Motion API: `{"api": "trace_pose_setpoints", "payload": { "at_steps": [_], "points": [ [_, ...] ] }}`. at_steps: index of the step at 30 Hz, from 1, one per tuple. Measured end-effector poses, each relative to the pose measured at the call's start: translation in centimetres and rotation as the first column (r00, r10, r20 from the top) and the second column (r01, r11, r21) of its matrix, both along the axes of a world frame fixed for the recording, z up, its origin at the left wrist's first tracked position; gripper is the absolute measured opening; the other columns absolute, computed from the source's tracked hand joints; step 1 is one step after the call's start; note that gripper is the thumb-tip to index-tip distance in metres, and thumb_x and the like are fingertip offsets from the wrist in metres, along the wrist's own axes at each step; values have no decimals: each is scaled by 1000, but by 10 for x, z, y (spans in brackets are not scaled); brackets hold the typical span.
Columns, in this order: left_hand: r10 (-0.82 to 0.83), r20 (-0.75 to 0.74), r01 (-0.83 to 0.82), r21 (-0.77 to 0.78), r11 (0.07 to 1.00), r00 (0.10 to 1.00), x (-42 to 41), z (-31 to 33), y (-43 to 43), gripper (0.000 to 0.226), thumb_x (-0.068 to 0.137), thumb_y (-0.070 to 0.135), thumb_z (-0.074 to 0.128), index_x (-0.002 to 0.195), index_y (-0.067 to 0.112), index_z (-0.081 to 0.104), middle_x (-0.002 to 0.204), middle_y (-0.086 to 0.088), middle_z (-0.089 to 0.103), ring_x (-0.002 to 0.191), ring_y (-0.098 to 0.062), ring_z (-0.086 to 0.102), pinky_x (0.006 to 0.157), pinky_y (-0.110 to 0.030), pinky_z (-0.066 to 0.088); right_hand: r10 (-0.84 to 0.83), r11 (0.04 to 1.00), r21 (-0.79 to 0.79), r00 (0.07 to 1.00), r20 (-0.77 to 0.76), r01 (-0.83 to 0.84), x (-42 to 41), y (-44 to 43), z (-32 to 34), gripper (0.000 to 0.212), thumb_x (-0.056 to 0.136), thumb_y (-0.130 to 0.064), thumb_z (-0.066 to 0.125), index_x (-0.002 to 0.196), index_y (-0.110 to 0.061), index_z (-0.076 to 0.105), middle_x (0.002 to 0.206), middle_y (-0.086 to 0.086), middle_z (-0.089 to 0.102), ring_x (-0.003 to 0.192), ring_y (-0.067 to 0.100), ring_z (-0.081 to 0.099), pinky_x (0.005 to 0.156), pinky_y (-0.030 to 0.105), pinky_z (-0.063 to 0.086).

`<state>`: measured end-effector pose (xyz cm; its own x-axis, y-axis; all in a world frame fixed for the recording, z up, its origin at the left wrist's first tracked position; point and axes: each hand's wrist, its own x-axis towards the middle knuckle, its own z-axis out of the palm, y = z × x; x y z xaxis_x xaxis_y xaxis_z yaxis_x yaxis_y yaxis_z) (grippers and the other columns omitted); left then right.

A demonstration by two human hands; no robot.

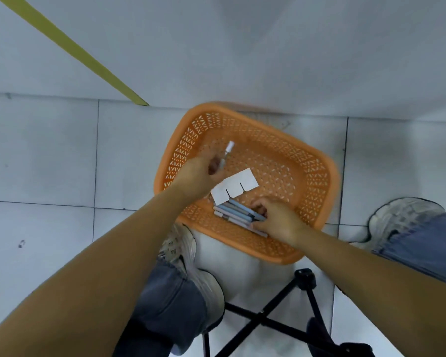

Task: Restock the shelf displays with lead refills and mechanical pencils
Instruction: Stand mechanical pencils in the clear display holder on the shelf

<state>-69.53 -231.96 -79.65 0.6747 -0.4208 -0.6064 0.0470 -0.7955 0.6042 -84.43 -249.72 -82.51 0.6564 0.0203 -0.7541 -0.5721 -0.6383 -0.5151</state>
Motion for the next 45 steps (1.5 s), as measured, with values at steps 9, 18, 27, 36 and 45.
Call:
{"api": "trace_pose_setpoints", "payload": {
  "at_steps": [9, 18, 27, 36, 45],
  "points": [
    [-110, -404, 144, 54, 988, 908, -23, 1, -1, 22, 99, 27, 61, 117, 13, 61, 117, -5, 71, 105, -25, 68, 92, -38, 52, 233, 963, -141, 972, 4, -231, -6, 11, -3, 41, 82, -39, 73, 118, -23, 63, 117, 1, 53, 114, 23, 40, 93, 31, 35],
    [158, -430, -163, 25, 986, 889, -22, -11, 14, 13, 101, 15, 56, 114, 11, 58, 120, -11, 70, 94, -23, 65, 83, -40, 60, 281, 957, -59, 958, -56, -284, -5, 17, 0, 33, 86, -40, 67, 112, -23, 59, 98, -3, 53, 96, 19, 53, 73, 29, 38],
    [91, -437, -70, 64, 996, 895, -15, -11, 18, 24, 97, 20, 64, 120, 13, 61, 120, -6, 71, 116, -25, 63, 103, -42, 49, 261, 965, 64, 952, -159, -254, 5, 22, 2, 31, 90, -31, 66, 116, -17, 58, 109, 4, 61, 96, 22, 59, 76, 31, 47],
    [-78, -478, 122, 61, 991, 875, -20, -10, 21, 23, 96, 17, 64, 120, 14, 63, 118, -2, 72, 108, -16, 63, 90, -28, 48, 133, 981, 169, 960, -245, -93, 0, 33, 0, 43, 79, -30, 80, 116, -15, 64, 108, 4, 66, 97, 22, 63, 88, 37, 53],
    [-51, -523, 76, 26, 997, 851, -20, -12, 29, 23, 99, 13, 60, 121, 12, 59, 120, -6, 72, 105, -18, 66, 85, -21, 48, 134, 985, 136, 966, -222, -106, -13, 58, -5, 36, 81, -32, 76, 111, -14, 64, 104, 2, 61, 93, 20, 60, 79, 31, 50]
  ]
}}
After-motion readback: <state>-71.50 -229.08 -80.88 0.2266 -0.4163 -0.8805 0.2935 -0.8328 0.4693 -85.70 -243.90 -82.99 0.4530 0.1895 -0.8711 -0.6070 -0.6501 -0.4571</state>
